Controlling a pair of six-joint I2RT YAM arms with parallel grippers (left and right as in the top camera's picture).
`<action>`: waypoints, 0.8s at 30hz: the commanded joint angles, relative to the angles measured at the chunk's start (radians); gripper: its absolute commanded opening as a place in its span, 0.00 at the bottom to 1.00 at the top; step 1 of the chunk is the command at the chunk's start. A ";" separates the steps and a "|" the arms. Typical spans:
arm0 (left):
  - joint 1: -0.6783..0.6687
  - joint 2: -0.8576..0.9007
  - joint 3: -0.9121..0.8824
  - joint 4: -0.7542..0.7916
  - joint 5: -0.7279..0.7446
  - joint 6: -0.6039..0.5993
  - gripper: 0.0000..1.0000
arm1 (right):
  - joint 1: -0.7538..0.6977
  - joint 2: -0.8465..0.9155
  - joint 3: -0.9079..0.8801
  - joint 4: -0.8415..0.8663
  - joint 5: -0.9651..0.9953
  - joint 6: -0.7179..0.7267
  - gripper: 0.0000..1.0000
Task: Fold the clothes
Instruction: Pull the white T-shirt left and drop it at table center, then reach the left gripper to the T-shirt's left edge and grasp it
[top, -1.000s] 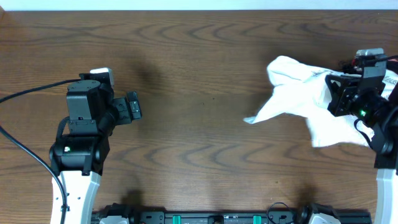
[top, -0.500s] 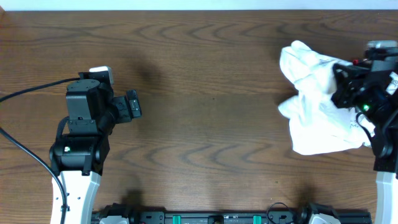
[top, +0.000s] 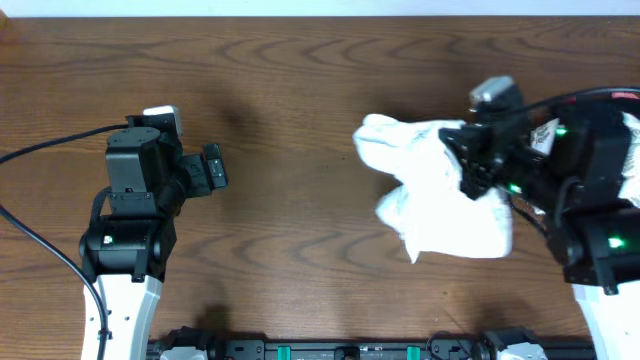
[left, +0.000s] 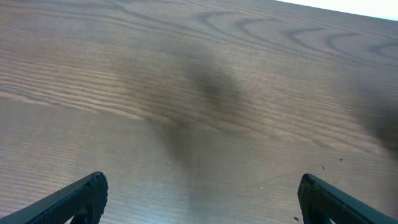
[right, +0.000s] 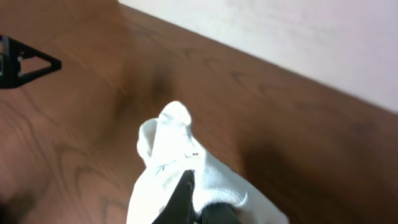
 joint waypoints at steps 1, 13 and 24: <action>-0.003 0.000 0.022 0.010 -0.001 -0.009 0.98 | 0.108 0.062 0.037 0.082 0.138 0.063 0.01; -0.003 0.000 0.022 0.021 -0.001 -0.009 0.98 | 0.375 0.541 0.068 0.373 0.150 0.137 0.01; -0.003 0.000 0.022 0.023 -0.001 -0.009 0.98 | 0.029 0.566 0.144 0.280 0.440 0.437 0.33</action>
